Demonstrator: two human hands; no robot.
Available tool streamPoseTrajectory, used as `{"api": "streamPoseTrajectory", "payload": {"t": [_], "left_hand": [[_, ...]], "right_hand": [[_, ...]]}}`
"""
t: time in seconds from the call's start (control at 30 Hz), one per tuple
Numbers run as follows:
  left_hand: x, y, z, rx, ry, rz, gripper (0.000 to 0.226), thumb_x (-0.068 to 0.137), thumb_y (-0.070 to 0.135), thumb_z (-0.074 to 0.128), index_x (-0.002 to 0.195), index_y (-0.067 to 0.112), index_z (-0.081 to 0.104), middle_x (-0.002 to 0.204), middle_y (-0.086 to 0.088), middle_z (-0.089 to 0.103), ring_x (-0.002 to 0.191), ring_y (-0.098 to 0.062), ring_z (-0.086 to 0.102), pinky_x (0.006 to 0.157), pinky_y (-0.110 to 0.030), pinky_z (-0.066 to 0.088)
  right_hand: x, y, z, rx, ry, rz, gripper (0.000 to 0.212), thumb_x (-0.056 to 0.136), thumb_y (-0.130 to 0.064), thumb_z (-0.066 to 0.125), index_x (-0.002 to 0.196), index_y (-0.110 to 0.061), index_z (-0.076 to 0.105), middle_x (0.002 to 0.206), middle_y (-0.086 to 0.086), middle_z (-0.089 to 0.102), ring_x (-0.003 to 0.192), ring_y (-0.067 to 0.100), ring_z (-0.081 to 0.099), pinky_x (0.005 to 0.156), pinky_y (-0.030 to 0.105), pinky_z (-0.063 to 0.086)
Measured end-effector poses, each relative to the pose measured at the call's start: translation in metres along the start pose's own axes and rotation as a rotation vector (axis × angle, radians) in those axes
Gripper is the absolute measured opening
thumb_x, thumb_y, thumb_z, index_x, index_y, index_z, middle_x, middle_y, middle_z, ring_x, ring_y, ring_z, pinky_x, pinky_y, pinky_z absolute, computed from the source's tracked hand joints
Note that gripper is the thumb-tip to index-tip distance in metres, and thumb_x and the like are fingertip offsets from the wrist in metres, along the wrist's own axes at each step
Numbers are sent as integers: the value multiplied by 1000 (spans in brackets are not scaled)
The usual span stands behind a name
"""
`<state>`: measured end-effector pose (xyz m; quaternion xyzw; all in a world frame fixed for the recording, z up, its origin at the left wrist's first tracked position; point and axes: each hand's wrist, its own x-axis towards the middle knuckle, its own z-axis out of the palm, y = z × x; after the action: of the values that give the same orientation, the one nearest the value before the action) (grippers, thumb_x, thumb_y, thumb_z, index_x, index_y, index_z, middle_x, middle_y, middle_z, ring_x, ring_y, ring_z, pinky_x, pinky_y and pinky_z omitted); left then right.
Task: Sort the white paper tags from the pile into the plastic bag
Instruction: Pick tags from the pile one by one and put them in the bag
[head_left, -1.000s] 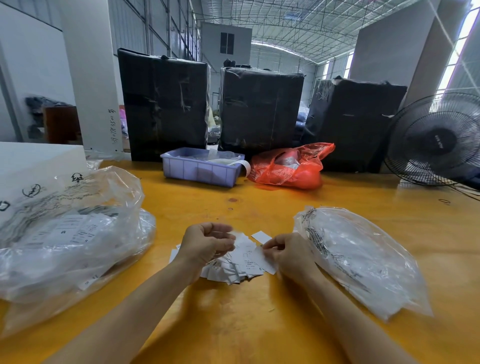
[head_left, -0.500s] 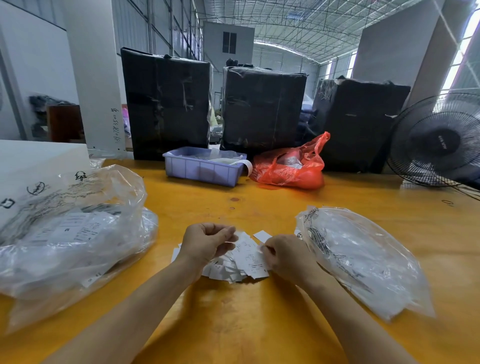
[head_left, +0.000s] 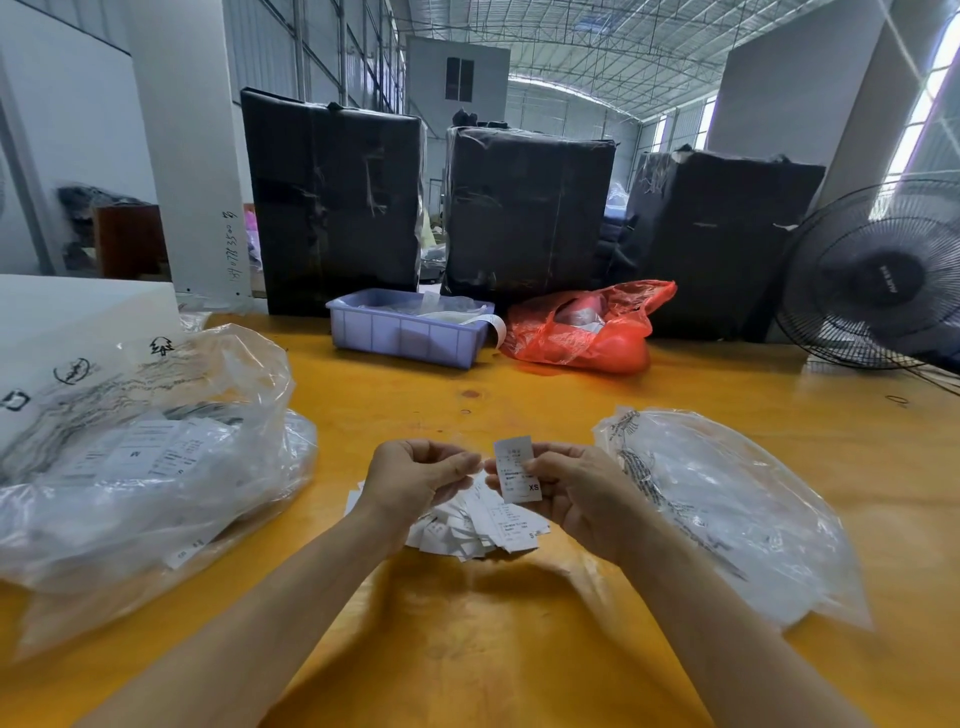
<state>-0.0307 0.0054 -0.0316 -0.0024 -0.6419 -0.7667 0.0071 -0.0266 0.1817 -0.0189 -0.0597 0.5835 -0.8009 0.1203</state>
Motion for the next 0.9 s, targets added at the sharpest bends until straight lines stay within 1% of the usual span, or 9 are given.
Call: {"api": "streamPoseTrajectory", "payload": {"t": [0.13,0.23,0.33,0.4,0.43,0.57,0.63,0.73,0.9], "left_hand": [[-1,0,1,4,-6,-9,7,73,0,74,77,-1,68,67,-9,69,63,-16,64,58,-17,55],[-1,0,1,12,-22,-12,6,74,-1,73,77,0,68,67,-9,67,61,-16,62,58,-18,53],[-1,0,1,-2,-37,-28,7,72,-1,74,76,0,69,69,-11,66,63,-17,62,61,-20,53],[-1,0,1,-26,-48,-41,7,72,-1,74,76,0,69,68,-11,67,62,-17,62,60,-20,53],[-1,0,2,-41,-58,-49,7,71,-1,74,77,-1,69,67,-10,68,61,-16,63,59,-18,54],[-3,1,3,-100,-85,-75,23,58,5,76,79,-1,68,67,-10,69,58,-15,65,58,-19,55],[-3,1,4,-112,-74,-81,29,51,7,76,78,0,68,68,-12,69,59,-17,64,59,-22,54],[-4,1,5,-98,-72,-80,21,59,-1,78,78,1,68,66,-11,68,58,-17,62,60,-23,53],[-4,0,5,-42,-30,-37,19,69,-8,75,82,2,67,62,-5,69,51,-9,62,54,-17,53]], "right_hand": [[0,1,4,-87,79,-48,14,90,4,52,100,1,62,86,17,73,75,24,71,62,29,57],[4,1,5,-76,226,-139,8,85,-4,63,84,-11,67,76,6,70,75,19,65,70,31,50],[5,0,3,-55,307,-192,6,80,-12,69,83,-16,67,67,-4,70,68,11,61,62,26,44],[5,0,2,17,302,-217,9,79,-6,69,85,-11,65,68,1,69,56,10,62,49,20,46],[5,0,2,51,294,-215,11,78,0,68,86,-7,63,71,6,69,54,12,64,47,18,48],[5,3,5,114,223,-193,29,71,15,66,96,4,55,87,22,66,67,27,71,56,23,56],[5,4,6,44,220,-211,21,74,10,68,91,2,59,83,19,67,68,26,71,57,24,56],[4,4,8,-131,268,-249,8,78,-1,70,82,-5,64,78,11,68,70,20,68,60,26,55],[1,6,11,-394,352,-387,11,78,-7,74,74,-12,65,68,2,67,62,14,62,57,25,49]]}}
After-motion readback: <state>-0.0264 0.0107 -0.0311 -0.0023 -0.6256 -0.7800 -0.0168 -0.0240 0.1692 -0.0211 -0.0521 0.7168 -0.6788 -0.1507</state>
